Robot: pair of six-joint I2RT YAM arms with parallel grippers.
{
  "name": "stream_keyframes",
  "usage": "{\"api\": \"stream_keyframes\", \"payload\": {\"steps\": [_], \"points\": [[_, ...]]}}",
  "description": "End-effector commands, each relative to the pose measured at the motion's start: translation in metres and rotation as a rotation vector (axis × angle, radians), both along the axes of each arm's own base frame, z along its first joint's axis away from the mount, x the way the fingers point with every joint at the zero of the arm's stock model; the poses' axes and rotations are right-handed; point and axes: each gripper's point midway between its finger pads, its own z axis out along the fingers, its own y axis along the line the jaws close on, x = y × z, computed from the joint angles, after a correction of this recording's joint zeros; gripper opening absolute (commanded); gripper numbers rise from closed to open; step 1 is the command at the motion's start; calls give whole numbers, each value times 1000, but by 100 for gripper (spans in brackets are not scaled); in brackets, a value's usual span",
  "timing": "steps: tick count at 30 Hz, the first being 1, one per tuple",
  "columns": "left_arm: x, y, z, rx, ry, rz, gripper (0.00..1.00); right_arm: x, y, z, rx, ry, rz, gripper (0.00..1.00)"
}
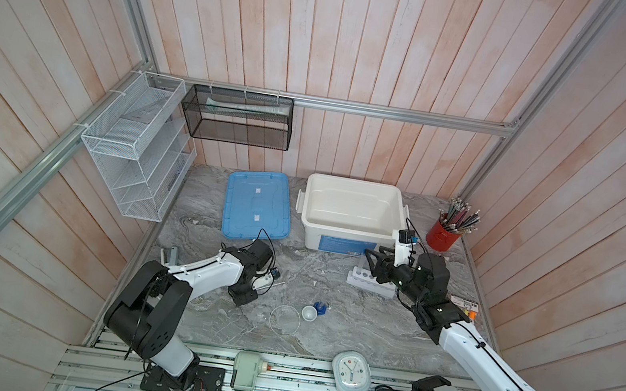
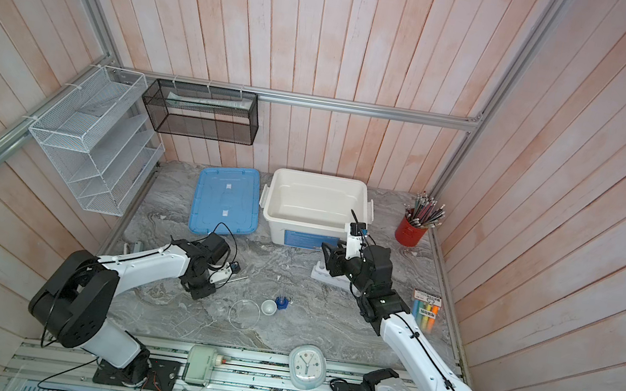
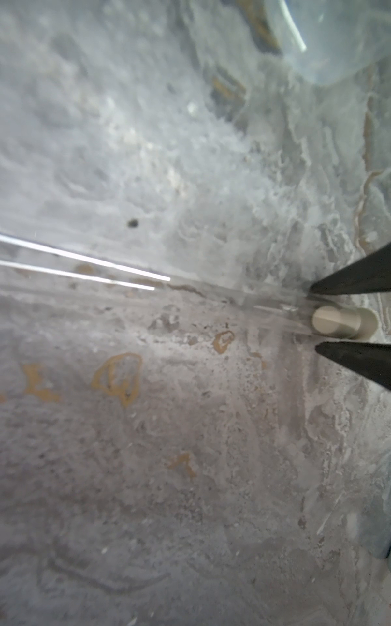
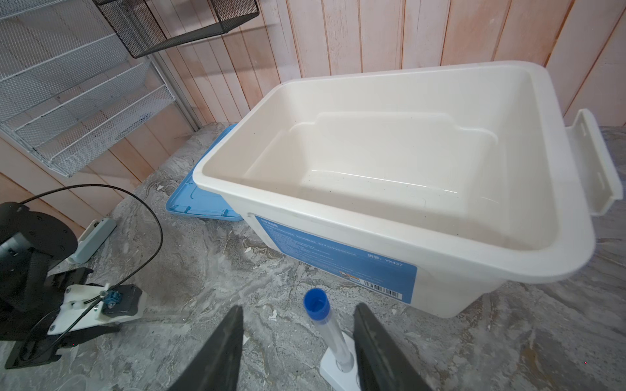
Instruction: Organize the chemistry lab equipment
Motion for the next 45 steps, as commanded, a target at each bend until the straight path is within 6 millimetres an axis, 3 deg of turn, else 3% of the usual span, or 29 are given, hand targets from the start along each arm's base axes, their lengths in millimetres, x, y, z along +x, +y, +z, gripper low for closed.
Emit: {"api": "stream_keyframes", "payload": {"steps": [1, 12, 18, 26, 32, 38, 42, 45], "points": [[0, -2, 0, -7, -11, -12, 26, 0, 2, -6, 10, 17, 10, 53], [6, -9, 16, -50, -54, -10, 21, 1, 5, -4, 24, 37, 23, 52], [18, -26, 46, -177, -141, 24, 20, -1, 7, 5, 12, 45, 38, 52], [31, -42, 102, -334, -272, 35, 20, -16, 19, 31, -34, 16, 85, 52], [19, -42, 139, -401, -343, 16, 20, -33, 33, 53, -204, -22, 136, 52], [-19, -58, 166, -452, -300, -85, 20, -66, 59, 80, -373, -19, 322, 52], [-41, -69, 169, -425, -282, -186, 20, -85, 78, 80, -461, 31, 451, 53], [-51, -73, 167, -379, -289, -257, 20, -96, 92, 68, -487, 106, 558, 53]]}}
